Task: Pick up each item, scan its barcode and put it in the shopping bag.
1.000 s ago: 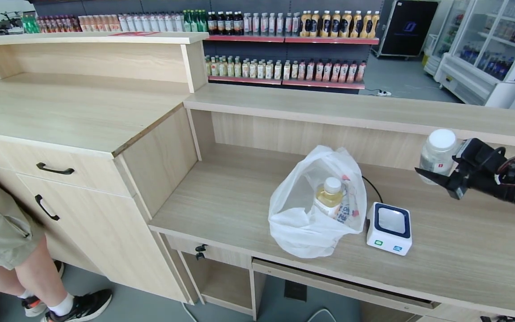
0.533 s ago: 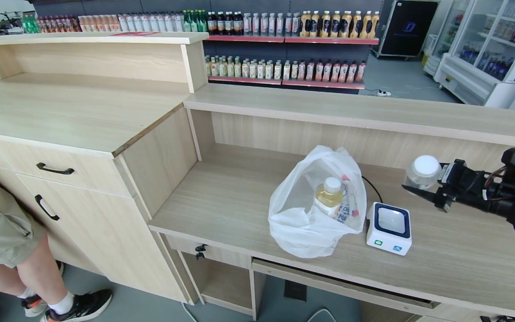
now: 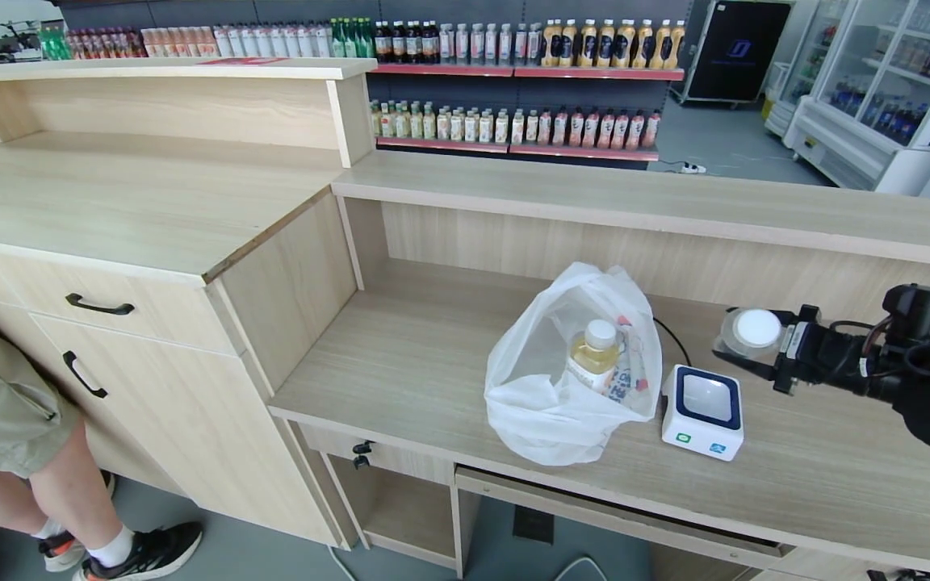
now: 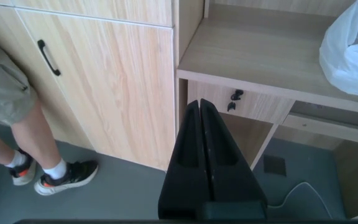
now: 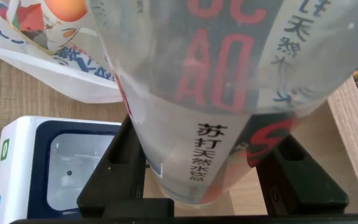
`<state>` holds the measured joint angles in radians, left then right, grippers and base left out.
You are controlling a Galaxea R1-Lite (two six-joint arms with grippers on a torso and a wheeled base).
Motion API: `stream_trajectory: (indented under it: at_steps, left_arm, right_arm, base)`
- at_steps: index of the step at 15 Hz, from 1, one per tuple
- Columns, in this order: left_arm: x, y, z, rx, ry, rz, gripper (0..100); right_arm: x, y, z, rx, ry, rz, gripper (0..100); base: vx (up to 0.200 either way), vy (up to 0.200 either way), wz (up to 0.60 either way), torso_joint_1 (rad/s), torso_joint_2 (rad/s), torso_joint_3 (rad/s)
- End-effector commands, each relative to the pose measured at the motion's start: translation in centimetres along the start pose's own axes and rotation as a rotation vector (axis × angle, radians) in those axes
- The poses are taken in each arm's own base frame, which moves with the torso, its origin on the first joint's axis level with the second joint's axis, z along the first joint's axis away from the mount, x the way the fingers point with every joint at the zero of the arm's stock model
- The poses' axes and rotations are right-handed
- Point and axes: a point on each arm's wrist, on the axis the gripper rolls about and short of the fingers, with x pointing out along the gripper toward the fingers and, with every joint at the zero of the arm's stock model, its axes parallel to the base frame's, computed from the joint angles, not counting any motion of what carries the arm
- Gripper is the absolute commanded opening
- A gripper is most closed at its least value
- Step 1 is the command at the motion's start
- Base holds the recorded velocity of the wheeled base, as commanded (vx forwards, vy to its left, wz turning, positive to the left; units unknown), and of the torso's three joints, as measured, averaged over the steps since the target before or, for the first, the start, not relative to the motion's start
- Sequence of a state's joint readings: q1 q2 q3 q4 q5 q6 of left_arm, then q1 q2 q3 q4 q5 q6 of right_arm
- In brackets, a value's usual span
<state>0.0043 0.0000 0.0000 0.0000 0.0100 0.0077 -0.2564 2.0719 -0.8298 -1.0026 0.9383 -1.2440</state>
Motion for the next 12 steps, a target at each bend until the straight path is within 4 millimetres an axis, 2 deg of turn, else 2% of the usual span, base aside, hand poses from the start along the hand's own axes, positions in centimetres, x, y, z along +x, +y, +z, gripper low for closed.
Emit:
stream_trajectory:
  at_steps: [1,7,12]
  left_arm:
    - [0.0,0.0,0.0,0.0,0.0,0.001,0]
    - [0.0,0.0,0.0,0.0,0.0,0.001,0]
    - [0.0,0.0,0.0,0.0,0.0,0.001,0]
  right_arm:
    - [0.4,0.6,-0.6,0.015,-0.001,0.015,0]
    - [2.0,0.6,-1.2,0.003,-0.028,0.023,0]
    - [3.6,0.6,-0.8,-0.015,-0.062,0.032,0]
  base:
    - [0.0,0.0,0.0,0.0,0.0,0.0]
    - [0.0,0.0,0.0,0.0,0.0,0.0]
    - [0.0,0.0,0.0,0.0,0.0,0.0]
